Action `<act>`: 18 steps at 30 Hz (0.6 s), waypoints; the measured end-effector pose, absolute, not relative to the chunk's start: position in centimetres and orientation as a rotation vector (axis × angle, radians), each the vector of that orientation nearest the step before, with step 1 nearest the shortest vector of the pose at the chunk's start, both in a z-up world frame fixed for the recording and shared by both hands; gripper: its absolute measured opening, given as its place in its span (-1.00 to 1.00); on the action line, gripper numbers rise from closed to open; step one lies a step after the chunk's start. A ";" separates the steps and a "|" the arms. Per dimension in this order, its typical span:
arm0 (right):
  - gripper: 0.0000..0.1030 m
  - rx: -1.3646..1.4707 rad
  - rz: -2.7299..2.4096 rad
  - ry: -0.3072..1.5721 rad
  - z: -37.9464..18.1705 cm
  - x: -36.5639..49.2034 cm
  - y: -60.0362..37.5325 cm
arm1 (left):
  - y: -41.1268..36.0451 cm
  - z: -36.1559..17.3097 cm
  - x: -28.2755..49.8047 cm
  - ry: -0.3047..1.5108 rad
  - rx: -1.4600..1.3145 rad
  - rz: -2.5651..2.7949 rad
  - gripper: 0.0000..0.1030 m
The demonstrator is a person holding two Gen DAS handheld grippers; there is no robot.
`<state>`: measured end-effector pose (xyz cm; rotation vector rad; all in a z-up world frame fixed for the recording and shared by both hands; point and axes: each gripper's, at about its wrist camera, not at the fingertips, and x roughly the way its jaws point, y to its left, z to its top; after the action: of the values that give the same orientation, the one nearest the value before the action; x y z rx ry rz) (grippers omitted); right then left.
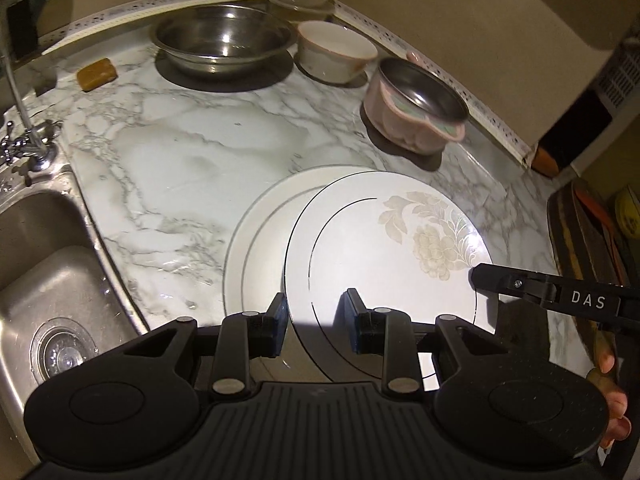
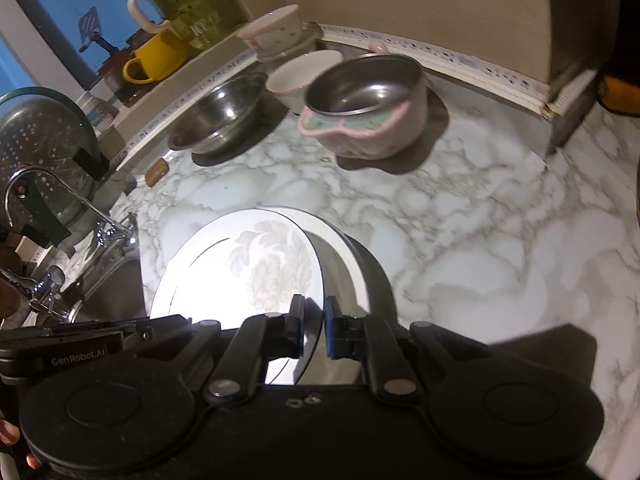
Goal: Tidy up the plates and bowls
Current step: 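Lift the small floral plate and carry it over the large white plate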
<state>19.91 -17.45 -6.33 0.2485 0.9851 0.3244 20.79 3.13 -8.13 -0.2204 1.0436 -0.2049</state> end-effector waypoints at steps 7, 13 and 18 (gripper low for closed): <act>-0.81 0.256 0.317 1.002 -7.3 19.6 -18.3 | 3.1 -9.7 21.4 1.084 -0.240 -0.221 -0.45; -0.82 0.258 0.324 1.009 -7.5 19.7 -18.5 | 2.8 -9.8 21.6 1.079 -0.224 -0.223 -0.45; -0.84 0.285 0.333 1.010 -7.7 19.8 -19.0 | 2.9 -9.8 21.9 1.083 -0.218 -0.229 -0.44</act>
<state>19.84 -18.98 -7.73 0.2853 1.0105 0.3325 21.87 2.85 -9.79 -0.2182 1.0828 -0.2291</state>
